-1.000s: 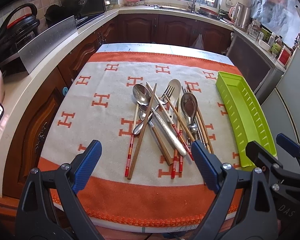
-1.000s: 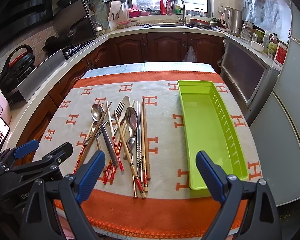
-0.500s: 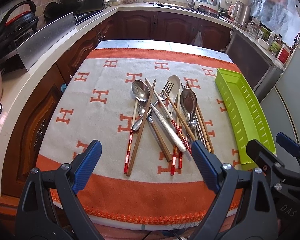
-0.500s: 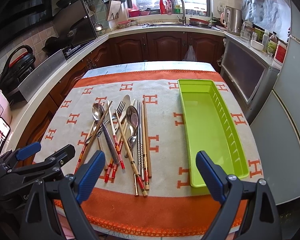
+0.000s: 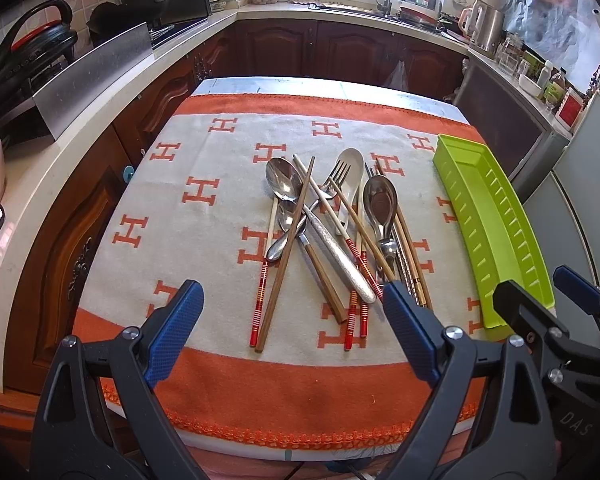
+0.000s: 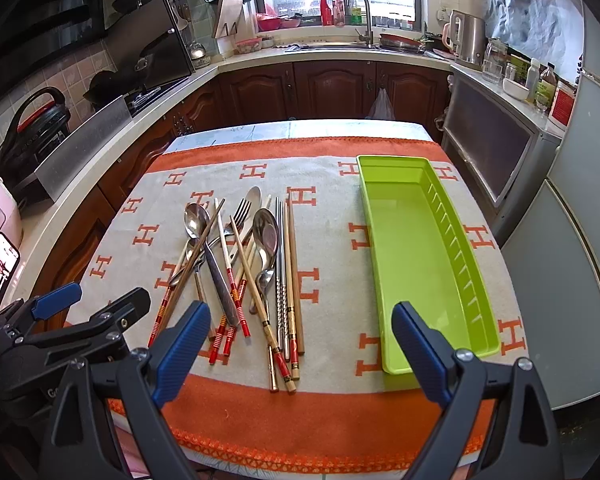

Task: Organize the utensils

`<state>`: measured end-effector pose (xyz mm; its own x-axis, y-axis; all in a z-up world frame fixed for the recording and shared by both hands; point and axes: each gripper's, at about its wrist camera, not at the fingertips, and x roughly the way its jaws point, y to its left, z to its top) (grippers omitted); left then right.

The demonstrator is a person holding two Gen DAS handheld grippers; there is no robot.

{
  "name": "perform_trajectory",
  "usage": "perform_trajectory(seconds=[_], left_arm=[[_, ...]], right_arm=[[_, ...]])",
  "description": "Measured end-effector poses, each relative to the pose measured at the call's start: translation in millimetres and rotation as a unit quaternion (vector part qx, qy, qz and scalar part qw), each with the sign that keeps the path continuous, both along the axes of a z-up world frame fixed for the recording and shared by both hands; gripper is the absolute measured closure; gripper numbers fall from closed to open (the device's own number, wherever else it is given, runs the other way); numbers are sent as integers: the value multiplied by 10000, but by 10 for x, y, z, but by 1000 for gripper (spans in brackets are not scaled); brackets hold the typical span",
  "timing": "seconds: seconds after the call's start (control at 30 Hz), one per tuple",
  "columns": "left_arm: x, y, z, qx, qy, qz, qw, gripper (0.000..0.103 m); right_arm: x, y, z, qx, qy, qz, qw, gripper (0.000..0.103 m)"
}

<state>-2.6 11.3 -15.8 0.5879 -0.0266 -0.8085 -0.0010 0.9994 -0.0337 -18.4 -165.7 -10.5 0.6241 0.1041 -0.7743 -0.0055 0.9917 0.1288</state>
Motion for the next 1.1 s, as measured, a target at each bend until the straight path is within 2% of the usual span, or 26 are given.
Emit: perform_trajectory(seconds=[1.1], left_arm=[[29,36,0,45,-57,5,10000,13]], right_arm=[[-1,22,-35,40,49,-19,10000,11]])
